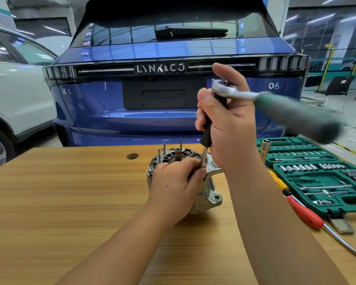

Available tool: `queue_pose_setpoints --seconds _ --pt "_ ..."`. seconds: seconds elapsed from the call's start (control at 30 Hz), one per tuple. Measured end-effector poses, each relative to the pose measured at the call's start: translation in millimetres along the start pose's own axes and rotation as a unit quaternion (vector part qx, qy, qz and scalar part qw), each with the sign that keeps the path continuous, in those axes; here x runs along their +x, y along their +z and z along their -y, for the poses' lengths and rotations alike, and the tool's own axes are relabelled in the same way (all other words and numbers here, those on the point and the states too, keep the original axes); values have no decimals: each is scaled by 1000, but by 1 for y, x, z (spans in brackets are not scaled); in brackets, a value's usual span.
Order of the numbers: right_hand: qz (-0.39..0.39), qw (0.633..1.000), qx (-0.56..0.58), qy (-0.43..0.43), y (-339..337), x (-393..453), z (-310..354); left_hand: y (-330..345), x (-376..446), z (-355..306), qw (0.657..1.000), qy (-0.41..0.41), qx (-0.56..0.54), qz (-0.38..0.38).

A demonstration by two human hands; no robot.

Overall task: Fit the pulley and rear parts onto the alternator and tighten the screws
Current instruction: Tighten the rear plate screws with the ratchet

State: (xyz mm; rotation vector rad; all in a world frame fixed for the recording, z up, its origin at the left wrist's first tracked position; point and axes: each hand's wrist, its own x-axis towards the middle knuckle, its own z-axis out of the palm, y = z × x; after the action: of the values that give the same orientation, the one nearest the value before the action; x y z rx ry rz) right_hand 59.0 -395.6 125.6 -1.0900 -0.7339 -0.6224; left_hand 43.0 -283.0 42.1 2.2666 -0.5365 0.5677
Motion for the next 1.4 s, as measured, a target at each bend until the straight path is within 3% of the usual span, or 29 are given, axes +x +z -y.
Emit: queue_pose_setpoints --seconds 0.13,0.33,0.7,0.83,1.0,1.1,1.27,1.4 --pt "53 998 31 19 7 -2 -1 -4 -1 -3 1000 -13 -20 20" --pt "83 976 151 131 2 -2 4 -6 -3 -4 999 -12 -36 37" --pt "-55 992 -32 107 6 -1 5 3 0 5 1000 18 18 -2" --pt "41 981 108 158 -3 1 5 3 0 6 1000 13 8 -14" --pt "54 996 47 44 5 -2 -2 3 1 5 1000 7 0 -6" --pt "62 997 39 32 7 -3 -5 3 1 5 1000 5 6 -2" --pt "90 974 177 109 -2 0 0 3 0 7 1000 6 4 -11" --pt "101 968 180 140 -3 1 2 3 -1 7 1000 8 -3 -10"
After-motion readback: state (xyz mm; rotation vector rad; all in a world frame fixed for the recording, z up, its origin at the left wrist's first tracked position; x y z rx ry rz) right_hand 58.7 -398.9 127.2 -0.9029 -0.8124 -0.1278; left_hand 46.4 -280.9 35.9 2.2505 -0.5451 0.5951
